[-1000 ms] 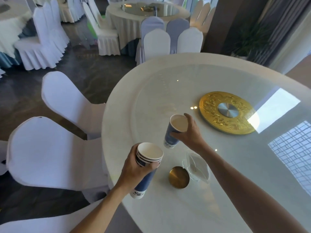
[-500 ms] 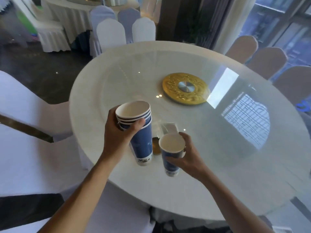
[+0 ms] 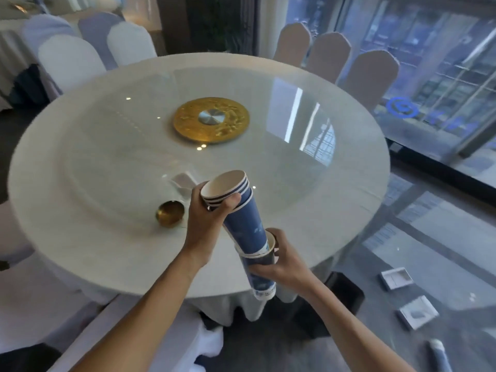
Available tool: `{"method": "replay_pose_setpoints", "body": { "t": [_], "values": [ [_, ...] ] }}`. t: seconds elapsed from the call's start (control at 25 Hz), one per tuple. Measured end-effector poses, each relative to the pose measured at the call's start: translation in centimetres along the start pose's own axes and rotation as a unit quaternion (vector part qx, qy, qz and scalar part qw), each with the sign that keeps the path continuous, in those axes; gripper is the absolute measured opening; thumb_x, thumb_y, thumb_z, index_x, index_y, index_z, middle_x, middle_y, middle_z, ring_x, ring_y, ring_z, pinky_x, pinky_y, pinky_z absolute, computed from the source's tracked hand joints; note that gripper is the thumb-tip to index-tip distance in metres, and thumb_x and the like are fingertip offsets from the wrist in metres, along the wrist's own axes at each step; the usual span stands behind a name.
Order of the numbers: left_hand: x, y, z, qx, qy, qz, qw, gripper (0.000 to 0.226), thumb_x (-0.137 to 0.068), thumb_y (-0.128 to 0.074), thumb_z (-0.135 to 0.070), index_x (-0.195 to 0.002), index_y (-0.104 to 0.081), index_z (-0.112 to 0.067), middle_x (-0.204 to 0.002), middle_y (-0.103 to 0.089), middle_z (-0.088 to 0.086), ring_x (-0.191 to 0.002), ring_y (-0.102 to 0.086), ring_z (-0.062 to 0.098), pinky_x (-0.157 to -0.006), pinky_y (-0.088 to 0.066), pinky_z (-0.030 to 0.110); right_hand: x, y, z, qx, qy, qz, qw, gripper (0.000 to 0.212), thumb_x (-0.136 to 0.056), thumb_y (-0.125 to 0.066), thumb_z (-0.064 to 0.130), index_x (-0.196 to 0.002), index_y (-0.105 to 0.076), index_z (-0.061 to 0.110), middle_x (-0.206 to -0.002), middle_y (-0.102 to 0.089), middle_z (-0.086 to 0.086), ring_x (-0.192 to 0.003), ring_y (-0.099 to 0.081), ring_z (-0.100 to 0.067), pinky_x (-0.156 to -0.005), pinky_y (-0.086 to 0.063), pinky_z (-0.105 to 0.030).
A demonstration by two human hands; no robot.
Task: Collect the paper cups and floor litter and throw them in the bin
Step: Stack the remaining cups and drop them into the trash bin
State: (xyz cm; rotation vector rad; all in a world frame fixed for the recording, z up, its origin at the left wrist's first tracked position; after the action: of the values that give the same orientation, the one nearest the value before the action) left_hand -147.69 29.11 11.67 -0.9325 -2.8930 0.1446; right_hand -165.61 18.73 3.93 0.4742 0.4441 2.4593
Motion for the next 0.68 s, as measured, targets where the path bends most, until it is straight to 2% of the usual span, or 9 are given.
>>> {"method": "replay_pose_setpoints", "body": {
  "t": [0.12, 0.24, 0.32, 0.44, 0.52, 0.68],
  "values": [
    [4.0, -7.9, 2.8, -0.023, 0.019, 0.059, 0.998, 0.089, -0.059, -0.085, -0.051, -0.138, -0.049, -0.032, -0.131, -0.066, -0.003, -0.116, -0.067, 0.014, -0.096, -0.056, 0.038, 4.3, 5.4, -4.2, -0.05, -0.022, -0.032, 0.998, 0.073, -0.071, -0.09, 0.014, -0.131, -0.05, 0.026, -0.111, -0.071, 0.005, -0.09, -0.069, 0.006, -0.074, -0.06, -0.02],
    [7.6, -14.8, 4.6, -0.043, 0.023, 0.103, 0.993, 0.086, -0.056, -0.086, -0.051, -0.133, -0.056, -0.03, -0.119, -0.07, -0.011, -0.104, -0.069, 0.003, -0.085, -0.056, 0.024, 8.1, 10.1, -7.5, -0.073, -0.037, -0.054, 0.995, 0.071, -0.069, -0.089, 0.021, -0.128, -0.052, 0.034, -0.113, -0.073, 0.006, -0.099, -0.073, -0.005, -0.086, -0.064, -0.037],
    [9.9, -19.4, 5.8, -0.069, 0.034, 0.152, 0.985, 0.089, -0.053, -0.089, -0.049, -0.133, -0.057, -0.028, -0.118, -0.071, -0.011, -0.104, -0.07, 0.002, -0.081, -0.056, 0.019, 10.3, 13.4, -9.5, -0.088, -0.045, -0.083, 0.992, 0.072, -0.068, -0.09, 0.021, -0.128, -0.052, 0.032, -0.113, -0.074, 0.004, -0.099, -0.074, -0.009, -0.087, -0.064, -0.042],
    [12.7, -24.6, 8.1, -0.101, 0.063, 0.238, 0.964, 0.085, -0.064, -0.097, -0.028, -0.137, -0.053, -0.024, -0.123, -0.068, -0.004, -0.112, -0.069, 0.009, -0.08, -0.057, 0.014, 12.7, 17.3, -11.6, -0.097, -0.051, -0.127, 0.986, 0.068, -0.069, -0.09, 0.019, -0.125, -0.054, 0.03, -0.11, -0.074, 0.004, -0.099, -0.075, -0.011, -0.087, -0.064, -0.042],
    [14.0, -27.4, 9.4, -0.127, 0.068, 0.28, 0.949, 0.079, -0.074, -0.094, -0.014, -0.14, -0.051, -0.024, -0.125, -0.067, -0.004, -0.114, -0.067, 0.009, -0.08, -0.056, 0.011, 14.0, 19.3, -12.9, -0.107, -0.058, -0.152, 0.981, 0.067, -0.069, -0.091, 0.018, -0.125, -0.054, 0.029, -0.11, -0.074, 0.004, -0.101, -0.074, -0.012, -0.087, -0.064, -0.039],
    [14.9, -31.6, 12.0, -0.137, 0.09, 0.345, 0.924, 0.077, -0.074, -0.093, -0.007, -0.136, -0.052, -0.028, -0.119, -0.07, -0.007, -0.108, -0.069, 0.005, -0.079, -0.055, 0.011, 15.4, 21.9, -15.3, -0.119, -0.082, -0.195, 0.97, 0.07, -0.07, -0.09, 0.012, -0.128, -0.054, 0.027, -0.11, -0.074, 0.009, -0.099, -0.073, -0.003, -0.084, -0.061, -0.027]
  ]
}}
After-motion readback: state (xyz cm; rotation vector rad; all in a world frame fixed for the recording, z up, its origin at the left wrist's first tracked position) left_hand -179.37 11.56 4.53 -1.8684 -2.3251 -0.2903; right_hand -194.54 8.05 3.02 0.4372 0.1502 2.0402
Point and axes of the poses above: each hand's wrist, its own x-axis away from the middle knuckle, its own y-axis out of the back of the hand, z = x × y, the point moved 8 cm from there along -x, towards the middle knuckle
